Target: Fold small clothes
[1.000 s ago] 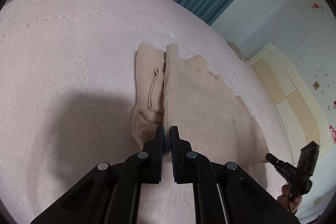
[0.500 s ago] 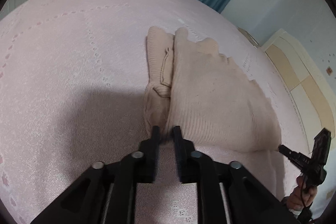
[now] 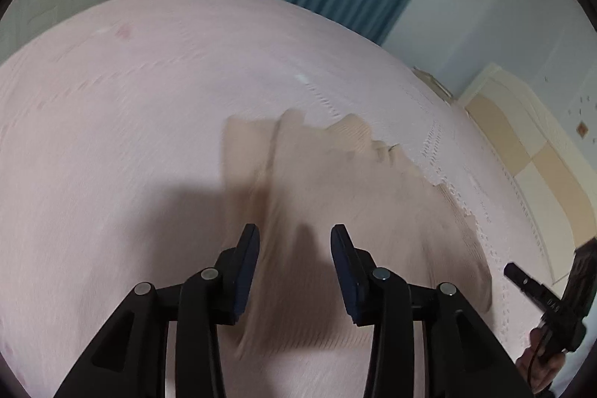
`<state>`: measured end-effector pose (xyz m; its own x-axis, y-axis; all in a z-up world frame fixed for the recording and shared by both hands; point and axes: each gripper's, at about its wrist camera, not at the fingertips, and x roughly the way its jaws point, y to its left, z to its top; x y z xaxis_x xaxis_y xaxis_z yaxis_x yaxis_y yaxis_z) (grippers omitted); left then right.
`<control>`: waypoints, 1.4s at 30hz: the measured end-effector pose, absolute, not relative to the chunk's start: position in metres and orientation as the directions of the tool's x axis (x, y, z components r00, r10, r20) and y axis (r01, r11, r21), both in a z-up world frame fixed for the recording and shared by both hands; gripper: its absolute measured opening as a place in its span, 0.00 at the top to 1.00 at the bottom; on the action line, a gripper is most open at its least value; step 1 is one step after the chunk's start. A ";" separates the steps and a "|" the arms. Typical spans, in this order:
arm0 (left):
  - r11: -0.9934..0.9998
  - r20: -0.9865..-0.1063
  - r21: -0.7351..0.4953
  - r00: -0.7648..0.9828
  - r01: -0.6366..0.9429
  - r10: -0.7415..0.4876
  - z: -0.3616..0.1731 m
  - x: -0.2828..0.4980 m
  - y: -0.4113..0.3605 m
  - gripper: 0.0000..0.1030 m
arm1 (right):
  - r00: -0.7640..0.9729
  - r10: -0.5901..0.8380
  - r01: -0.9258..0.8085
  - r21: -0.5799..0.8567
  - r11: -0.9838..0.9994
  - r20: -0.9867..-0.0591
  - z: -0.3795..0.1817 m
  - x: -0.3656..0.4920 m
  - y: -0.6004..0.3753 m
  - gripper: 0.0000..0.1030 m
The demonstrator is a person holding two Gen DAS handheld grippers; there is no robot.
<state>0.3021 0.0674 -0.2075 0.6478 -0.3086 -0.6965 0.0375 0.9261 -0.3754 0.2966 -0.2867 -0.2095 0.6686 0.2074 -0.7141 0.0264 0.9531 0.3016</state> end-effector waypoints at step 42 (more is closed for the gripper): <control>0.912 -0.721 -0.408 0.628 -0.045 -0.292 -0.250 0.411 0.066 0.77 | 0.580 0.079 0.079 0.153 0.985 -0.811 -0.267 0.444 -0.302 0.87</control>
